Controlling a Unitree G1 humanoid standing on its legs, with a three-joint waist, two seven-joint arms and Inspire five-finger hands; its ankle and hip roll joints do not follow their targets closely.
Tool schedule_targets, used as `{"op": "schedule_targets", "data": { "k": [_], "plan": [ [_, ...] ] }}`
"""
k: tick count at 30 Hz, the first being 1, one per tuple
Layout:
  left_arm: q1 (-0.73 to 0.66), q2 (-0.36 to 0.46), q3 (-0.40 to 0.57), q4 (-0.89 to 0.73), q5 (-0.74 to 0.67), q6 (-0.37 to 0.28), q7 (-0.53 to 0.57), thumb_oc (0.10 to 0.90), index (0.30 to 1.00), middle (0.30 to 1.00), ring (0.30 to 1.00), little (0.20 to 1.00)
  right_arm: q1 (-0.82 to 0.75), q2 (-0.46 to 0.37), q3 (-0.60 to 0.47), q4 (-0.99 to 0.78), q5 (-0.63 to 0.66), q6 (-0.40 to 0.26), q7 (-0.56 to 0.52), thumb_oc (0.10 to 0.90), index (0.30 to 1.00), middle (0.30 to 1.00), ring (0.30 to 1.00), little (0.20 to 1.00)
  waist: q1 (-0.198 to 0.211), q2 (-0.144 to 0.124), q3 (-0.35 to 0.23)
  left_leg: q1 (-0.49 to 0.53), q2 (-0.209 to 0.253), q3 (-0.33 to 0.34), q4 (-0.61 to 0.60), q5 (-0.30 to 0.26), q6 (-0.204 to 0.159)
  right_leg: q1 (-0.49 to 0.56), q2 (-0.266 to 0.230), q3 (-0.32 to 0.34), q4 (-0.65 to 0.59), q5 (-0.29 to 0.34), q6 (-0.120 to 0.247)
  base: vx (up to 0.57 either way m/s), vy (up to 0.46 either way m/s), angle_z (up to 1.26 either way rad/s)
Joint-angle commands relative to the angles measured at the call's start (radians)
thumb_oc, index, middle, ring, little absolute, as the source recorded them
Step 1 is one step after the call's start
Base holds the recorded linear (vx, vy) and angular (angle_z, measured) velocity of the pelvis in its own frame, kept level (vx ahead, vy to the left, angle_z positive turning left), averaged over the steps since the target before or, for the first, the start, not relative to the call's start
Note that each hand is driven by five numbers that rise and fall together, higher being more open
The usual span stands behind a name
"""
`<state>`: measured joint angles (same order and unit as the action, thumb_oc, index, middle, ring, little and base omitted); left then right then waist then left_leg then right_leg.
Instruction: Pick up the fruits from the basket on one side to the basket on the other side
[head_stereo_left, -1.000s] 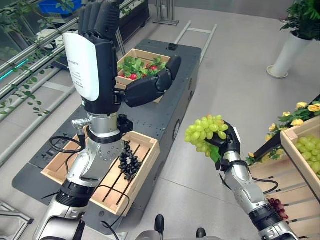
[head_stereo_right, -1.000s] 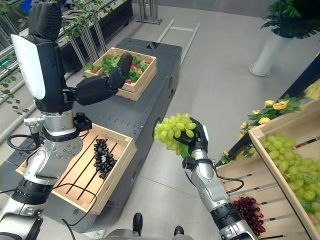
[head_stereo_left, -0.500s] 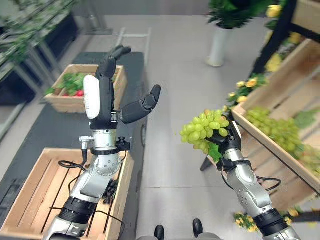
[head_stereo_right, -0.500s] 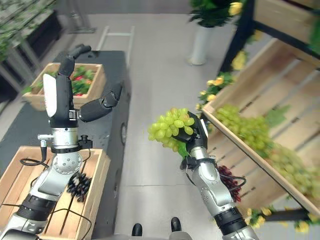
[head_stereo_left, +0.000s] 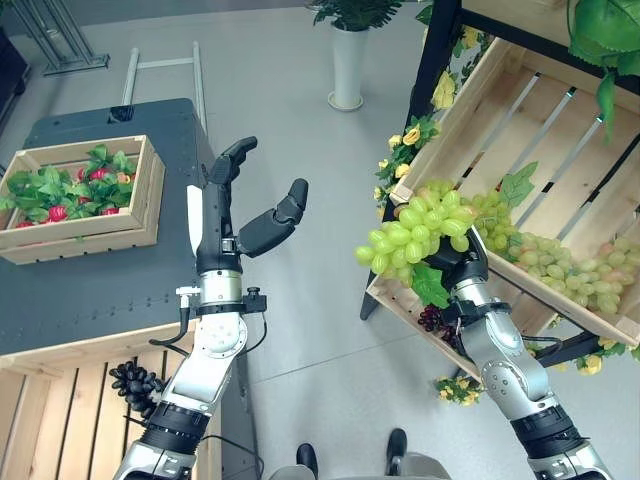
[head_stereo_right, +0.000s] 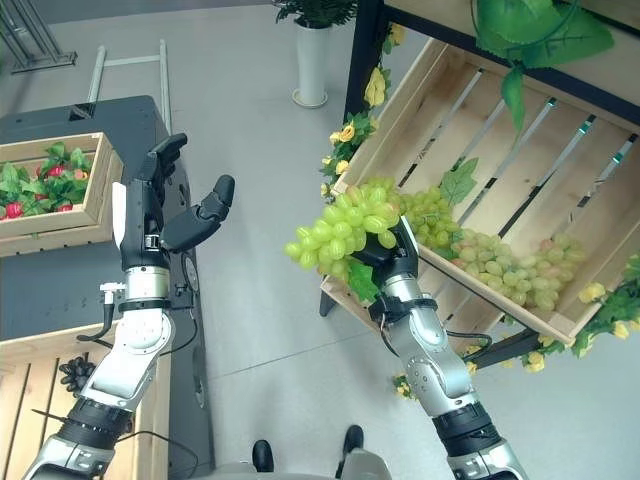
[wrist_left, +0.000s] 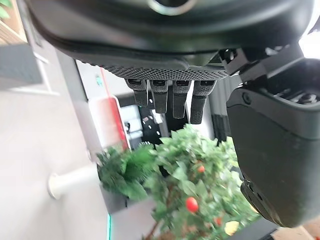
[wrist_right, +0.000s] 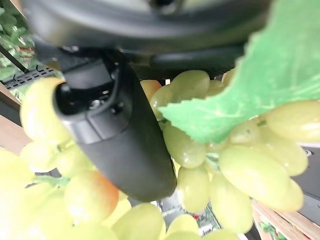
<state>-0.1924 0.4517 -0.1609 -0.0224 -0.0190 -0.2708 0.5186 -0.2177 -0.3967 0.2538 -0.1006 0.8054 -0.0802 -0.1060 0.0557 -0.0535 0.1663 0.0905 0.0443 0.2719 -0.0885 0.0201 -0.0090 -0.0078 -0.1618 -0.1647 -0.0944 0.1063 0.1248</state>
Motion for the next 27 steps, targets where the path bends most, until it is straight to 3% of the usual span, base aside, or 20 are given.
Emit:
{"op": "schedule_targets", "data": {
  "k": [1,3,12,13,16,17,19,23,27],
  "plan": [
    [-0.102,0.021,-0.003,-0.011,-0.004,-0.098,0.043,0.800,0.900,0.900,0.900,0.900,-0.158,0.018,-0.123,-0.134,0.091,-0.160,0.033,0.400,0.300,0.300,0.300,0.300,-0.013,0.005,-0.102,-0.058,-0.017,-0.149,0.001,-0.025,-0.013,0.034,0.028,0.012,0.012,-0.023,0.028,-0.03,-0.228,-0.23],
    [-0.108,0.009,-0.007,0.000,-0.007,-0.101,0.045,0.800,0.900,0.900,0.900,0.900,-0.172,0.005,-0.151,-0.147,0.134,-0.163,0.036,0.400,0.300,0.300,0.300,0.300,-0.020,0.000,-0.108,-0.058,0.004,-0.156,0.001,-0.023,-0.032,0.043,0.043,0.000,0.007,-0.034,0.015,-0.04,-0.168,-0.20],
    [-0.101,0.013,-0.023,0.026,-0.019,-0.122,0.030,0.800,0.900,0.900,0.900,0.900,-0.210,-0.001,-0.224,-0.168,0.233,-0.164,-0.006,0.400,0.300,0.300,0.300,0.300,-0.033,0.003,-0.136,-0.052,0.022,-0.173,0.001,-0.027,-0.051,0.050,0.059,-0.006,0.007,-0.051,-0.009,0.01,-0.047,-0.05],
    [-0.100,0.016,-0.028,0.029,0.032,-0.123,0.054,0.800,0.900,0.900,0.900,0.900,-0.221,0.005,-0.231,-0.173,0.246,-0.167,-0.047,0.400,0.300,0.300,0.300,0.300,-0.035,0.005,-0.141,-0.048,0.023,-0.173,0.001,-0.030,-0.053,0.052,0.059,-0.007,0.007,-0.054,-0.011,0.00,0.000,0.00],
    [-0.100,0.027,-0.034,0.030,0.004,-0.123,0.052,0.800,0.900,0.900,0.900,0.900,-0.234,0.005,-0.239,-0.168,0.264,-0.182,-0.091,0.400,0.300,0.300,0.300,0.300,-0.036,0.006,-0.143,-0.044,0.024,-0.171,0.001,-0.032,-0.054,0.055,0.059,-0.007,0.007,-0.056,-0.012,0.00,0.000,0.00],
    [-0.096,0.032,-0.038,0.039,0.009,-0.129,0.050,0.800,0.900,0.900,0.900,0.900,-0.241,0.016,-0.257,-0.153,0.337,-0.211,-0.158,0.400,0.300,0.300,0.300,0.300,-0.036,0.009,-0.147,-0.041,0.024,-0.171,0.001,-0.033,-0.053,0.059,0.059,-0.006,0.007,-0.057,-0.013,0.00,0.000,0.00],
    [-0.101,0.037,-0.049,0.048,-0.003,-0.123,0.048,0.800,0.900,0.900,0.900,0.900,-0.254,0.023,-0.272,-0.132,0.345,-0.245,-0.244,0.400,0.300,0.300,0.300,0.300,-0.035,0.009,-0.151,-0.039,0.024,-0.171,0.001,-0.035,-0.053,0.062,0.057,-0.007,0.007,-0.058,-0.012,0.02,-0.004,0.00],
    [-0.106,0.050,-0.068,0.052,-0.012,-0.112,0.057,0.800,0.900,0.900,0.900,0.900,-0.296,0.021,-0.296,-0.074,0.246,-0.271,-0.425,0.400,0.300,0.300,0.300,0.300,-0.031,0.009,-0.155,-0.037,0.021,-0.176,0.001,-0.036,-0.050,0.064,0.054,-0.004,0.007,-0.057,-0.011,0.00,-0.001,0.01],
    [-0.120,0.059,-0.083,0.063,-0.022,-0.100,0.059,0.800,0.900,0.900,0.900,0.900,-0.344,-0.003,-0.302,-0.003,0.205,-0.258,-0.490,0.400,0.300,0.300,0.300,0.300,-0.026,0.009,-0.156,-0.036,0.017,-0.183,0.001,-0.036,-0.048,0.068,0.053,-0.002,0.007,-0.057,-0.010,0.01,-0.001,0.02]
  ]
}}
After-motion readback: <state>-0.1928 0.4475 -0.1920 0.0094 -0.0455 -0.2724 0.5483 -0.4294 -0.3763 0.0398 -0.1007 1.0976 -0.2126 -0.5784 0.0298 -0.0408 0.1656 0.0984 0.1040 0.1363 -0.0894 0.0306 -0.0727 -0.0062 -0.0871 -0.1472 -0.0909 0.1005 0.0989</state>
